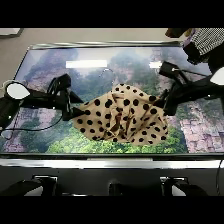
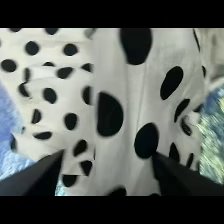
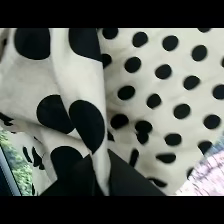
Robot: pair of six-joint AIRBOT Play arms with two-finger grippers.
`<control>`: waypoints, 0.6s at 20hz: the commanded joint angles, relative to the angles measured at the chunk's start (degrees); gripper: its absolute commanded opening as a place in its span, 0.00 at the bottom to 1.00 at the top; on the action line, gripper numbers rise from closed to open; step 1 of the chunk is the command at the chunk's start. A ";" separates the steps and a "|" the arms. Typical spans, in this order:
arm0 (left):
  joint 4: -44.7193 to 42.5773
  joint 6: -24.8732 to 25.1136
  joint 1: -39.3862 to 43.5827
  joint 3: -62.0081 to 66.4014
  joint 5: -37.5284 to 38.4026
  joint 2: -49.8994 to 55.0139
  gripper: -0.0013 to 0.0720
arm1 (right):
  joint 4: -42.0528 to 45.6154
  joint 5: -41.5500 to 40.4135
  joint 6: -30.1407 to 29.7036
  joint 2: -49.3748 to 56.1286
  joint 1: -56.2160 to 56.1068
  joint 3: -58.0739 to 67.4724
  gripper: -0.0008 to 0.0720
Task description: Fold the clothes and pants, and hang the long-sleeved shirts on hangers.
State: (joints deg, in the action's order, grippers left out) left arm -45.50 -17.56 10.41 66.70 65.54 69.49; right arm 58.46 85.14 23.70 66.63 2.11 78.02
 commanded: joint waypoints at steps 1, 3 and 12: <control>-0.13 -17.77 -1.51 0.04 -14.23 -0.15 0.97 | 6.19 -2.51 6.88 -6.19 -0.11 0.00 0.04; -0.09 -29.11 -3.67 0.04 -21.97 -0.76 0.98 | 13.53 -8.28 18.40 -10.91 -0.11 0.00 0.04; 0.92 -54.71 -6.14 0.42 -20.87 -7.30 0.98 | 47.39 -13.62 51.01 -33.38 -0.11 0.00 0.05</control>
State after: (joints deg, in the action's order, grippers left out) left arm -45.15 -65.19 4.49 67.05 43.62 64.14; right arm 96.09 70.52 66.54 39.29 2.04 78.04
